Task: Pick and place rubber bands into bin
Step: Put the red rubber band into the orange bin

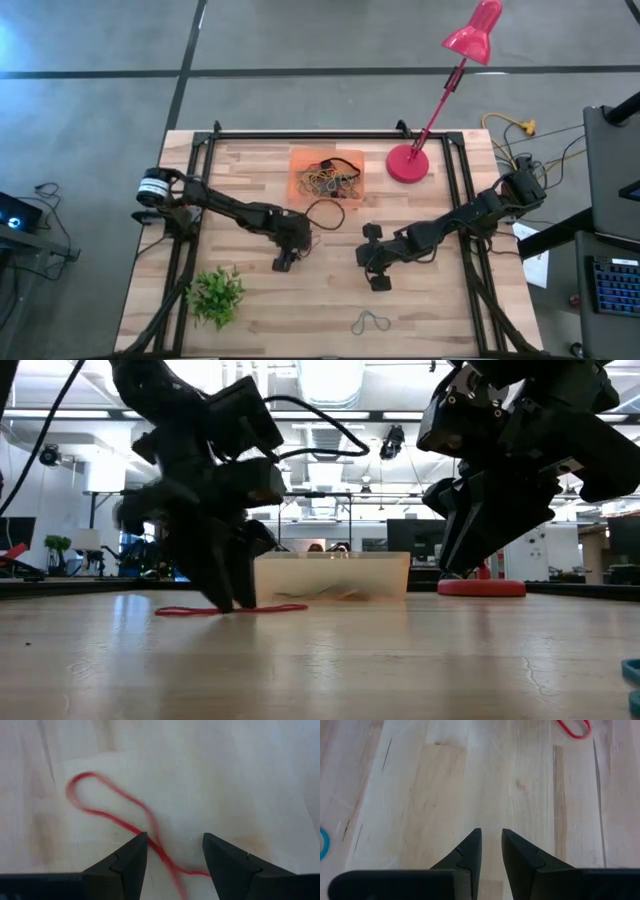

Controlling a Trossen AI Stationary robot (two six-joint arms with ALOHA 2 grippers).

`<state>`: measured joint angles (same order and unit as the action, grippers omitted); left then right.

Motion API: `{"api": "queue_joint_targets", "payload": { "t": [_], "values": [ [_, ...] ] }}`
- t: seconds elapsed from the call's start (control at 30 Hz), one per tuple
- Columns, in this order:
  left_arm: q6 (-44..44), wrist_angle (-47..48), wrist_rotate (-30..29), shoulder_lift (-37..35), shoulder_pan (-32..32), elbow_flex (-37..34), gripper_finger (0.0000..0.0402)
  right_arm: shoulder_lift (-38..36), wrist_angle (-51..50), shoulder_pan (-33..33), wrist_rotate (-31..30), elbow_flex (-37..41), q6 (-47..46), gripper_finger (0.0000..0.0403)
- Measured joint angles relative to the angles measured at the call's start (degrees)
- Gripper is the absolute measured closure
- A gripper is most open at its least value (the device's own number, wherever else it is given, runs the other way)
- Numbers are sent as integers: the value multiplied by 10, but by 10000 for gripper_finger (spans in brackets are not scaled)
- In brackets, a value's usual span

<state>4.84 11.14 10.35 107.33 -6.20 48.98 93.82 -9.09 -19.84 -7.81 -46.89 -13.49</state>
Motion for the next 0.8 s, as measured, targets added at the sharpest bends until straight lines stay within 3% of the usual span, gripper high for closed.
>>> {"api": "queue_joint_targets", "payload": {
  "t": [0.47,0.67,0.8],
  "values": [
    [0,36,-2,-1,-40,16,234,0,7,0,1,0,2,339],
    [20,42,16,-1,-60,16,297,0,7,0,1,1,2,339],
    [31,43,-6,-1,-70,16,350,0,7,0,1,1,4,339]
  ]
}}
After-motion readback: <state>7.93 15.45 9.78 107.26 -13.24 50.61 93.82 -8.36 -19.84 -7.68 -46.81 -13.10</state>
